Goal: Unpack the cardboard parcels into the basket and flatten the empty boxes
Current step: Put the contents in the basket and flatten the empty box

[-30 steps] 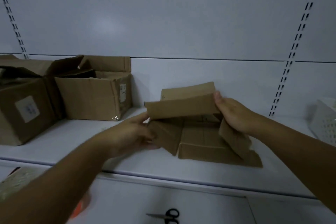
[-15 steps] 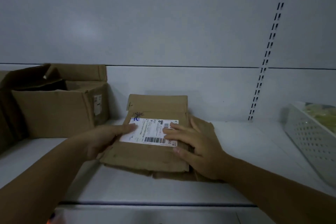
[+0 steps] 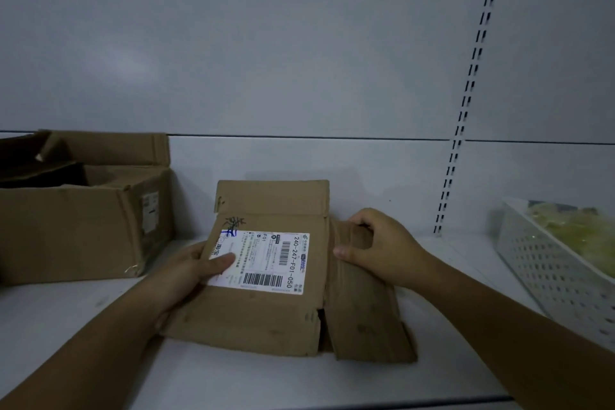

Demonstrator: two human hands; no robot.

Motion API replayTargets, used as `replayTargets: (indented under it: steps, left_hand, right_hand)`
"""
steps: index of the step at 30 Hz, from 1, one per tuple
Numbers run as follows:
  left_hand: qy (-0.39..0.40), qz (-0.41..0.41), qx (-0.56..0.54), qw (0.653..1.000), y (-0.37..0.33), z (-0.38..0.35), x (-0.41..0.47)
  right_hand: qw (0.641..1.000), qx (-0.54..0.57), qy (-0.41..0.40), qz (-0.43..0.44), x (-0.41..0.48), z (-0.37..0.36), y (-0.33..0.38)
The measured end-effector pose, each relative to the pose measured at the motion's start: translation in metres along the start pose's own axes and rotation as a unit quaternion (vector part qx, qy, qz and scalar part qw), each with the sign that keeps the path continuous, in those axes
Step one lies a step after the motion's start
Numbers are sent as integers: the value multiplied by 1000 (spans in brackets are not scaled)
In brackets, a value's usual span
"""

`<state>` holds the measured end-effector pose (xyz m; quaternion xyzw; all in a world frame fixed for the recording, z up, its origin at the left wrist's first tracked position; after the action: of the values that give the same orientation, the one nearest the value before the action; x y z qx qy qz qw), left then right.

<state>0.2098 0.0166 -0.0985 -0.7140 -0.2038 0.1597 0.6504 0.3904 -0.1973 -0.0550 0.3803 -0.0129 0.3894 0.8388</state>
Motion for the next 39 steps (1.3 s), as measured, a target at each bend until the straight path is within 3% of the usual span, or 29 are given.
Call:
replayTargets:
  steps: [7,12,15,20,22,26,31,39]
  left_hand:
    - [27,-36,7,999,-2,-1,-2]
    - [25,-96,-2,995,-7,1,-8]
    - [20,-111,-4,994,-13,4,-12]
    - [25,-110,-44,993,-20,-3,-20]
    - [9,-115,-60,991,-22,-5,-23]
    - [2,-104,-81,991,-23,-11,-28]
    - [12,-95,-70,993,-22,-8,-30]
    - [39,-136,-82,987,-27,-8,-27]
  right_hand:
    - [963,-60,-164,206,-30,8,21]
    - [923,-81,-253,280,-56,16,35]
    - [911,-84,-262,306,-69,17,40]
    - [952,54,-185,236,-64,47,47]
    - [967,39,-151,200,-51,70,52]
    - [989,-51,-7,137,-29,98,59]
    - [944,-238,59,219,-28,96,75]
    - [881,-344,119,303,-23,102,111]
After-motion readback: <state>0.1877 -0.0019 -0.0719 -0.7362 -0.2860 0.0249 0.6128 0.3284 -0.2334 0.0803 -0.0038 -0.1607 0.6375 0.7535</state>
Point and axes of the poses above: each hand's wrist, its own x-axis towards the middle knuckle, its own z-axis out of the back of the hand, y = z × x, the point moved 5 cm from there along x, towards the middle knuckle, and after that the axes turned 9 degrees about -z, right-handed, at the moved point
